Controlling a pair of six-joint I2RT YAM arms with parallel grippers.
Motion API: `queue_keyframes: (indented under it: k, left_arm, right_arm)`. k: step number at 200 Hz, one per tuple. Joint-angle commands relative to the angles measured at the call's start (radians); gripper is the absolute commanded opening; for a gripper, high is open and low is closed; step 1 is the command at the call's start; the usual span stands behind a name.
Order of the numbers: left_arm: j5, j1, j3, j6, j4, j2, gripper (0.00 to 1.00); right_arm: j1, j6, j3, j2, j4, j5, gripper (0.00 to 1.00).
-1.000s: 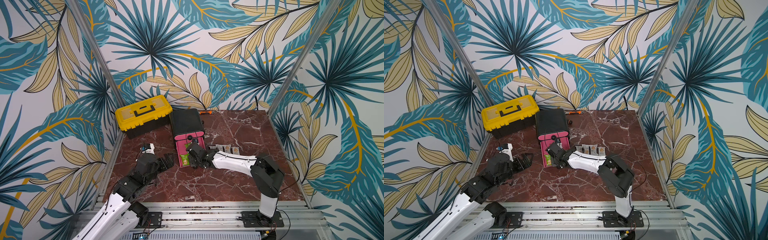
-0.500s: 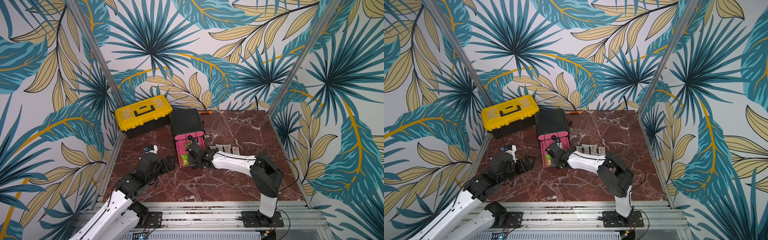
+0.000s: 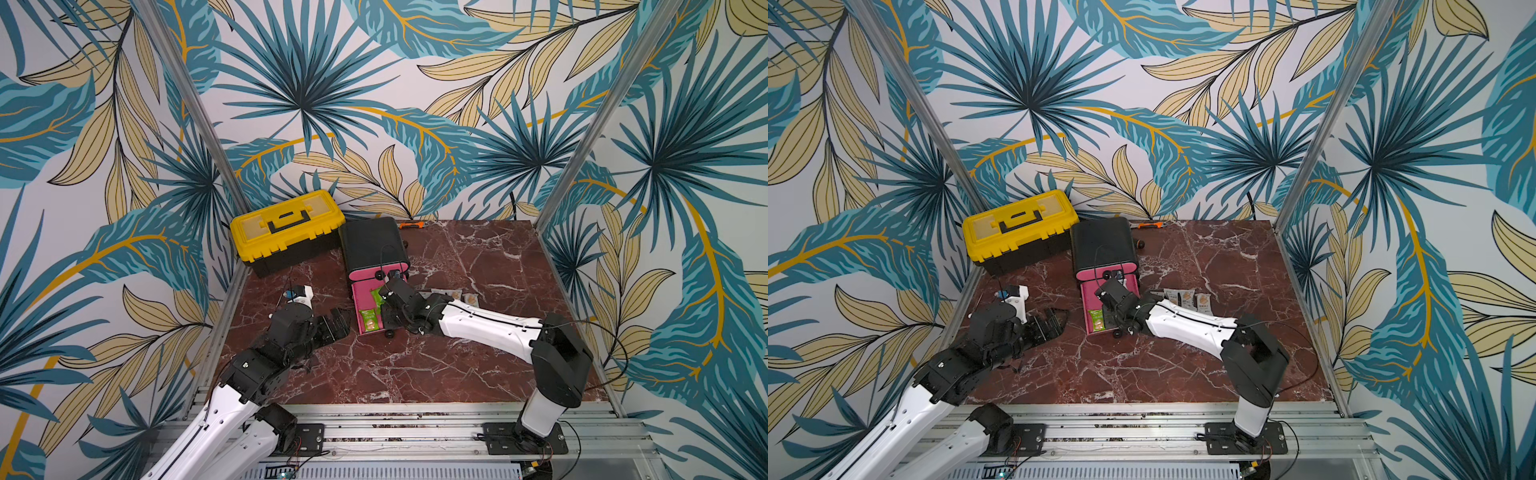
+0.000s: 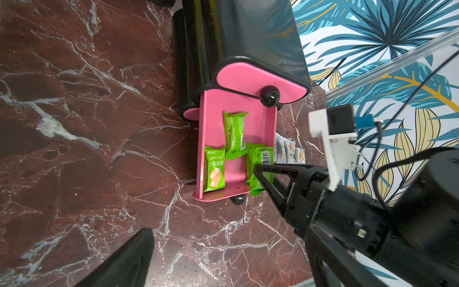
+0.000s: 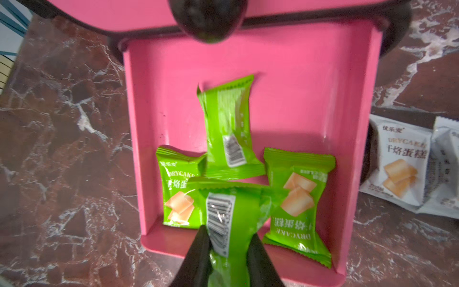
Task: Take the cookies out of the drawer
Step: Place the cookie at the center of the board.
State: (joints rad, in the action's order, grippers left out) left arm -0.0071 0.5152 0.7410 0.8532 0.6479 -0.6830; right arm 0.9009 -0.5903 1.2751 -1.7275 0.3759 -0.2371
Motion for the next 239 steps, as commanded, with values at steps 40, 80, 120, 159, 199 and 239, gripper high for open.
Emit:
queue_keyframes:
  k: [40, 80, 120, 159, 199, 239]
  left_arm:
    - [0.083, 0.019, 0.055, 0.022, -0.029, -0.069, 1.0]
    - [0.071, 0.122, 0.064, 0.043, -0.131, -0.188, 1.0]
    - [0.031, 0.198, 0.05, 0.067, -0.244, -0.28, 1.0]
    - [0.015, 0.221, 0.017, 0.088, -0.323, -0.328, 1.0]
    - [-0.013, 0.223, -0.009, 0.09, -0.326, -0.316, 1.0]
    - [-0.04, 0.223, -0.024, 0.084, -0.289, -0.284, 1.0]
  right_arm:
    - [-0.006, -0.001, -0.058, 0.134, 0.052, -0.026, 0.22]
    - [-0.068, -0.018, -0.179, 0.256, 0.057, -0.041, 0.22]
    - [-0.174, -0.028, -0.337, 0.362, 0.049, -0.002, 0.22]
    - [-0.246, -0.02, -0.452, 0.349, -0.026, 0.091, 0.22]
    - [-0.258, -0.033, -0.477, 0.23, -0.136, 0.14, 0.22]
    - [-0.262, -0.056, -0.464, 0.127, -0.224, 0.136, 0.21]
